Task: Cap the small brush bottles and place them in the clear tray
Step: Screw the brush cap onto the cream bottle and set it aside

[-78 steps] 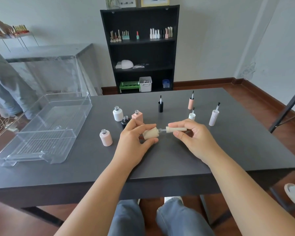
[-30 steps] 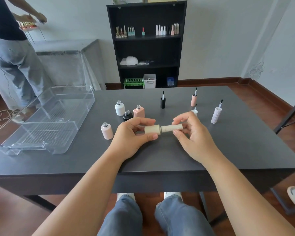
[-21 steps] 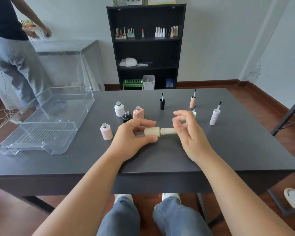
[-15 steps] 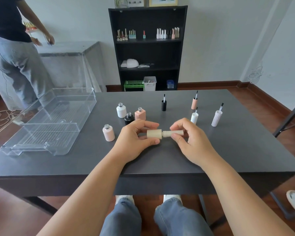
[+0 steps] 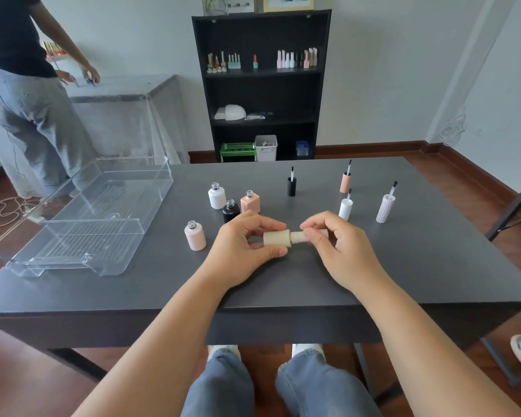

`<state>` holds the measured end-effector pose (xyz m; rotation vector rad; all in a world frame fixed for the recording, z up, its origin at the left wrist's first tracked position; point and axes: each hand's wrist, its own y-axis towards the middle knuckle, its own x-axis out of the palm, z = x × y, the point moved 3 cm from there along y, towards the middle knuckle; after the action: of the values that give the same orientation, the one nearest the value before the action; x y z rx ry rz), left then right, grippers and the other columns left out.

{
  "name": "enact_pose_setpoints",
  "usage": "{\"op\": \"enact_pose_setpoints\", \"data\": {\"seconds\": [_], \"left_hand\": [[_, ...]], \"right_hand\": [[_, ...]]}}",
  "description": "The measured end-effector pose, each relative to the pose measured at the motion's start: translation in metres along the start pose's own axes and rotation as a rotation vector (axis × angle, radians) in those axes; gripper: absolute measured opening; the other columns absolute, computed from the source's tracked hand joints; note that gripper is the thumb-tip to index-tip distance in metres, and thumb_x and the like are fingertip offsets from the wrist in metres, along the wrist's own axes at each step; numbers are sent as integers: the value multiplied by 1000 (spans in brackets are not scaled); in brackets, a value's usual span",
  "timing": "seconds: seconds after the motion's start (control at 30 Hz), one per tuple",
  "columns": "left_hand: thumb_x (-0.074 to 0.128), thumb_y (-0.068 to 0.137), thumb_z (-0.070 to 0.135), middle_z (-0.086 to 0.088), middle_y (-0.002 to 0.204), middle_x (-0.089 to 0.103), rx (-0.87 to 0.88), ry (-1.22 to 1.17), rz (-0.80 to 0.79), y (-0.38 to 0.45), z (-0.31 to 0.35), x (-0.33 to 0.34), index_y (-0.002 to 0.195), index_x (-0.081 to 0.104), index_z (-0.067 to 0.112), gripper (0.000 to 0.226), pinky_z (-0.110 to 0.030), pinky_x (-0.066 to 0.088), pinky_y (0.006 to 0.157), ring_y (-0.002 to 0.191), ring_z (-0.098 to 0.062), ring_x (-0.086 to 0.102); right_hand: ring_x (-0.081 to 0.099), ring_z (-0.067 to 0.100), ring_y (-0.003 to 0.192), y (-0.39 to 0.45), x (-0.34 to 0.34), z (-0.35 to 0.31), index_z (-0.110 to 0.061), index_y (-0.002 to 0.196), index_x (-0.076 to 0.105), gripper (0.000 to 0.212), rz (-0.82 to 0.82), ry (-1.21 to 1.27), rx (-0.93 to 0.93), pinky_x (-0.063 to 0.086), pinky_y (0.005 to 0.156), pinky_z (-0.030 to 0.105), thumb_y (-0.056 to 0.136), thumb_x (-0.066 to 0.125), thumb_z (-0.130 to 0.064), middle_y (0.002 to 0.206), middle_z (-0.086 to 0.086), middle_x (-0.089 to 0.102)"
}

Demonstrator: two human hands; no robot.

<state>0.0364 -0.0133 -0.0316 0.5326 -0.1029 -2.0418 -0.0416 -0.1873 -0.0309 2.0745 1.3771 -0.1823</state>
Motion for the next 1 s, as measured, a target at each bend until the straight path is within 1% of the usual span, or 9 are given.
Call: {"op": "enact_pose_setpoints", "data": {"seconds": [0.1, 0.23, 0.43, 0.53, 0.6, 0.67, 0.73, 0.8, 1.0], "left_hand": [[88, 66, 6, 1, 102, 63, 12, -6, 8, 0, -1, -1, 98, 74, 26, 40, -14, 53, 75, 92, -6, 65], [88, 67, 11, 1, 100, 60, 13, 24, 21, 0, -1, -2, 103, 74, 27, 42, -13, 51, 74, 91, -7, 64], [83, 73, 12, 4, 100, 63, 28, 115, -20, -1, 0, 3, 101, 72, 27, 34, -17, 53, 72, 88, -5, 65], [83, 74, 15, 4, 101, 64, 48, 148, 5, -2, 8, -1, 104, 71, 24, 33, -18, 52, 79, 90, -4, 64], [83, 74, 26, 14, 97, 62, 84, 242, 32, -4, 13, -11, 106, 72, 29, 34, -13, 45, 83, 92, 0, 61], [82, 71, 40, 19, 94, 59, 135, 371, 128, -10, 17, -30, 106, 70, 34, 37, -8, 39, 80, 93, 1, 57], [81, 71, 44, 17, 96, 59, 173, 454, 279, -18, 15, -53, 104, 70, 32, 37, -6, 36, 79, 91, -4, 55], [81, 73, 39, 14, 97, 57, 164, 515, 361, -26, 9, -71, 102, 70, 30, 32, -7, 33, 81, 91, -14, 52], [80, 75, 36, 15, 123, 42, 75, 589, 234, -40, -15, -91, 122, 58, 35, 51, -11, 26, 92, 112, -11, 41]], "right_hand": [[49, 3, 55, -1, 7, 1, -29, 92, 70, 11, 31, 221, 119, 40, 56, 12, 94, 59, -25, 57, -12, 57], [47, 9, 58, 0, 17, -3, -24, 100, 74, 22, -31, 727, 259, 41, 55, 18, 85, 65, -38, 58, -5, 55], [47, 0, 45, 9, 26, -12, -24, 75, 67, 19, 192, 288, 222, 38, 50, 9, 92, 61, -32, 48, -11, 58], [51, -3, 47, 18, 25, -25, -21, 73, 67, 22, 156, 267, 220, 40, 51, 7, 92, 61, -32, 47, -13, 57], [52, -3, 48, 32, 21, -37, -17, 73, 67, 25, 87, 241, 186, 41, 53, 7, 91, 62, -33, 47, -15, 56], [51, 2, 52, 56, 18, -51, -15, 73, 67, 28, 110, 202, 129, 42, 55, 15, 90, 63, -37, 50, -12, 55], [51, 3, 56, 89, 19, -66, -18, 74, 66, 27, 174, 148, 59, 40, 56, 18, 89, 61, -40, 58, -10, 56], [53, -1, 61, 127, 29, -80, -24, 81, 65, 19, 193, 67, -6, 38, 55, 11, 90, 59, -40, 66, -13, 59], [52, 6, 69, 211, 93, -68, -10, 104, 66, 27, 108, -117, 64, 38, 56, 18, 94, 54, -33, 84, -4, 57]]}}
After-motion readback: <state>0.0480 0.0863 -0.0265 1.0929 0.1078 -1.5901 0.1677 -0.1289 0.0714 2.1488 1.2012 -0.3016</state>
